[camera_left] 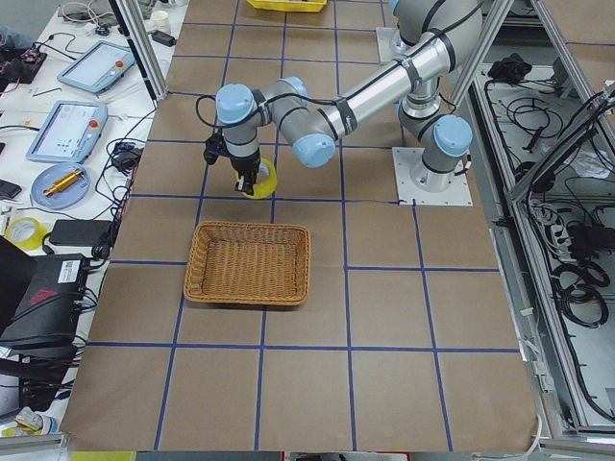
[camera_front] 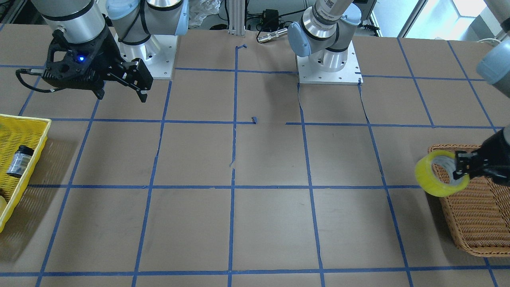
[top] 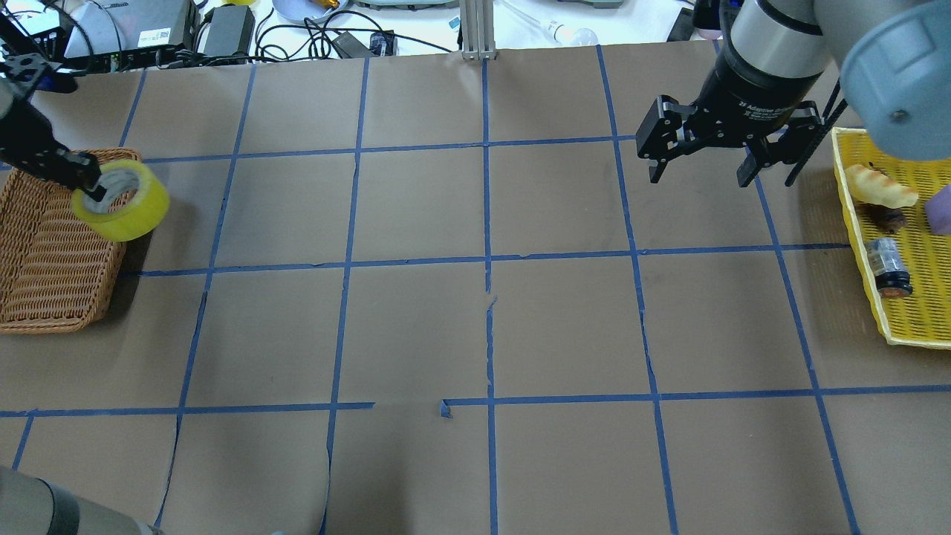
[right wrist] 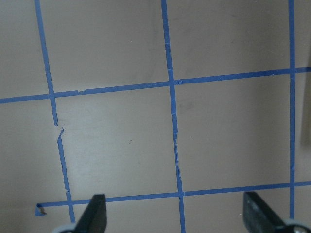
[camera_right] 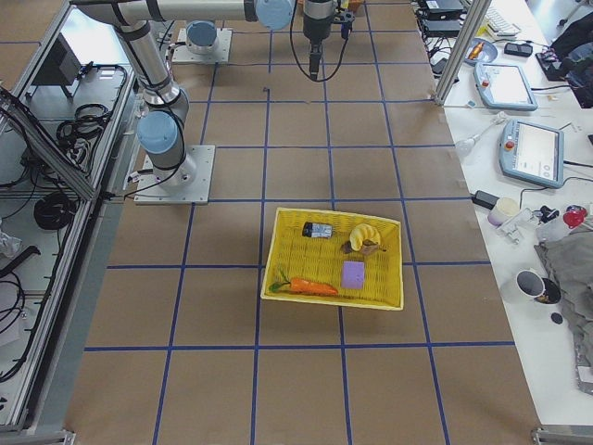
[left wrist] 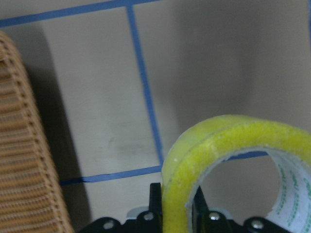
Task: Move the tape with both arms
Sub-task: 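Carry the tape roll with the left gripper over the wicker basket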
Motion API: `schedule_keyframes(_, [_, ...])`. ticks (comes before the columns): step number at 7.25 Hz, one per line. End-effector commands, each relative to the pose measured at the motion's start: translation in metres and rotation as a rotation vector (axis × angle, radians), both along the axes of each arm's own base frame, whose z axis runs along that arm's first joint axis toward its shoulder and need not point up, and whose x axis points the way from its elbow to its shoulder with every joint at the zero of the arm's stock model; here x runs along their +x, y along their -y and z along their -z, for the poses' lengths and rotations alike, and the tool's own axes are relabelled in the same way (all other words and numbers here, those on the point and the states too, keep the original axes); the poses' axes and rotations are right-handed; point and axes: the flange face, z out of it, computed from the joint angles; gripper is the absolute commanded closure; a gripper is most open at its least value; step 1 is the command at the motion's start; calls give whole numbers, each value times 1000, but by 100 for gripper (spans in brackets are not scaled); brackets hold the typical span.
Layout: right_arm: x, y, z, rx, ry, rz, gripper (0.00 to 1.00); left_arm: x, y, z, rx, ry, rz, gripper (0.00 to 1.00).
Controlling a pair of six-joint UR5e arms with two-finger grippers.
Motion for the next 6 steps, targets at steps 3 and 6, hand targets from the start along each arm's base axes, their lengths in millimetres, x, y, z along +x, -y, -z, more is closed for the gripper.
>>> schedule_keyframes(3, [-2, -2, 3, 18, -25, -4, 0, 118, 37, 73, -36, 15, 69, 100])
schedule_keyframes(6, [-3, -3, 7, 26, -27, -4, 0, 124, 38, 97, -37, 5, 136, 100])
